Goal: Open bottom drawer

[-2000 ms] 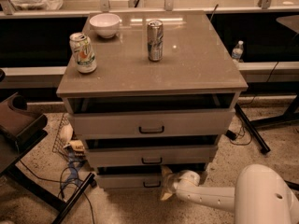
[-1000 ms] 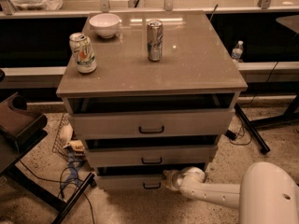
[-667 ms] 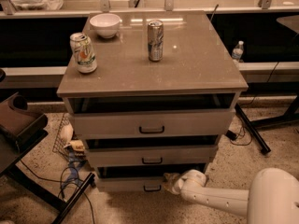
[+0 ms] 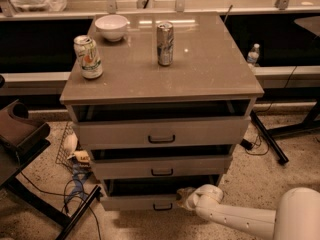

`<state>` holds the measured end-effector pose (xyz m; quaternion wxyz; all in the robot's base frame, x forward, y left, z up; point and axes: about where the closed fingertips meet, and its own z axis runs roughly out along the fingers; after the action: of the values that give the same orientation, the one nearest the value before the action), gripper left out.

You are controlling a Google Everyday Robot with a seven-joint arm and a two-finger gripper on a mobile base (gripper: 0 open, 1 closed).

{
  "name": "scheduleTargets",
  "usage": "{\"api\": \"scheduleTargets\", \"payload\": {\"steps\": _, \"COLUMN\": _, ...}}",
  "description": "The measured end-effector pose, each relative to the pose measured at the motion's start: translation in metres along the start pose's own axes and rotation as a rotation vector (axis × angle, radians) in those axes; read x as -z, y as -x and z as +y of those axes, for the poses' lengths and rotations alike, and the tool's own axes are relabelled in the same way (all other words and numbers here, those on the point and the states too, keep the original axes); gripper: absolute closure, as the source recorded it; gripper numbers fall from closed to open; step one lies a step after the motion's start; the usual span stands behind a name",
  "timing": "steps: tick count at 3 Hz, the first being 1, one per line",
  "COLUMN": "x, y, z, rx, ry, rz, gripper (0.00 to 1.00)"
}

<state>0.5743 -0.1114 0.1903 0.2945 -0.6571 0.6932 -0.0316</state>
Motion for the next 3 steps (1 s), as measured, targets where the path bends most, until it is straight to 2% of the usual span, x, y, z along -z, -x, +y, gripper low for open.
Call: {"api": "scheduleTargets", "payload": {"steps": 3, "x": 0.008, "y": -0.0049, "z": 0.0073, "rx": -0.018, "ry": -0.01, "rz": 0.013, "gripper": 1.0}}
